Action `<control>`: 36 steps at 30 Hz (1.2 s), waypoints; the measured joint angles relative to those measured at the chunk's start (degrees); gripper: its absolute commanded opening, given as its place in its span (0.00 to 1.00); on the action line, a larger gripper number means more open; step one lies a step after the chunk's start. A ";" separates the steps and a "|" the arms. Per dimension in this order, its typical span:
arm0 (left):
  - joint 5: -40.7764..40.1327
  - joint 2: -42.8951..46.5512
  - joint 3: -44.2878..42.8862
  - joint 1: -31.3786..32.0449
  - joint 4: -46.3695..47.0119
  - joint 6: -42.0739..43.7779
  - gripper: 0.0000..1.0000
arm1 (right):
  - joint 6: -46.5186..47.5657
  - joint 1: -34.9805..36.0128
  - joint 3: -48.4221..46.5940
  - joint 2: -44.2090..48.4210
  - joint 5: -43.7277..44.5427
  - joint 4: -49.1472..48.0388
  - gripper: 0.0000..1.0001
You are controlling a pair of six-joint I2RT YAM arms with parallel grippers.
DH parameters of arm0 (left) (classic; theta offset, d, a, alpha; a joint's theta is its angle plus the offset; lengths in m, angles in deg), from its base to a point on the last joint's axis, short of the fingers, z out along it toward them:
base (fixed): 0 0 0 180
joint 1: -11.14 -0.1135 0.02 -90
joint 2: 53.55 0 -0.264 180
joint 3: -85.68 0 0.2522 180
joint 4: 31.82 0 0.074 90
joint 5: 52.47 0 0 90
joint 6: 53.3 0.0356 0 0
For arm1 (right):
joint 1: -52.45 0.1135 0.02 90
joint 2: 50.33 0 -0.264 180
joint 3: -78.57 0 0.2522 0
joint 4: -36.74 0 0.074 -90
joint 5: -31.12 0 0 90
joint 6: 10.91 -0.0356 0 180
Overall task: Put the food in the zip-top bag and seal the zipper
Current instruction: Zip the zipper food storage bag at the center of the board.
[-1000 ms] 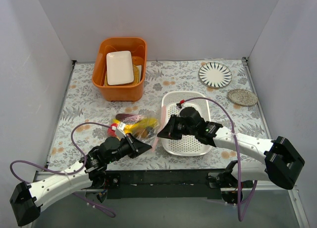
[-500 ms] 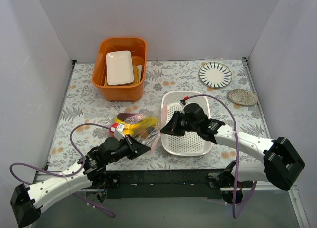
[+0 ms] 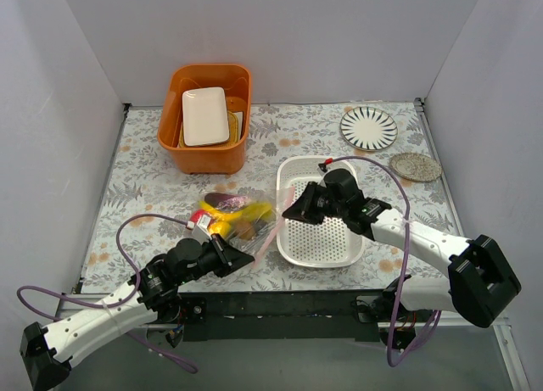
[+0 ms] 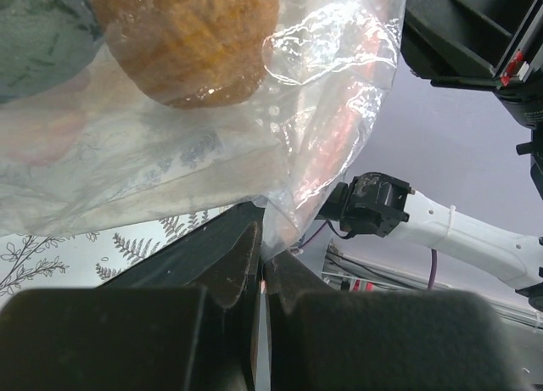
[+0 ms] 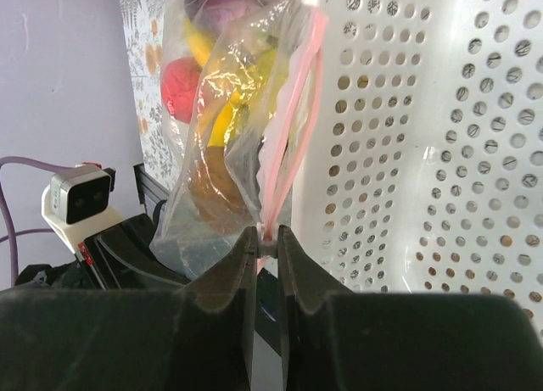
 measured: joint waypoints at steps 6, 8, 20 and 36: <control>0.00 0.55 0.24 0.00 -1.14 0.00 0.00 | 1.07 -1.60 -0.04 0.00 -0.59 0.15 0.15; 0.00 0.59 0.28 0.00 -1.36 0.00 0.00 | 1.33 -2.05 -0.31 -0.02 -0.63 0.50 0.15; 0.00 1.49 0.42 0.00 -2.08 0.00 0.00 | 4.09 -6.75 -1.49 -0.02 -1.84 1.29 0.16; 0.00 2.54 1.29 0.00 -3.21 0.00 0.00 | 5.49 -11.67 -2.12 0.00 -3.23 1.38 0.16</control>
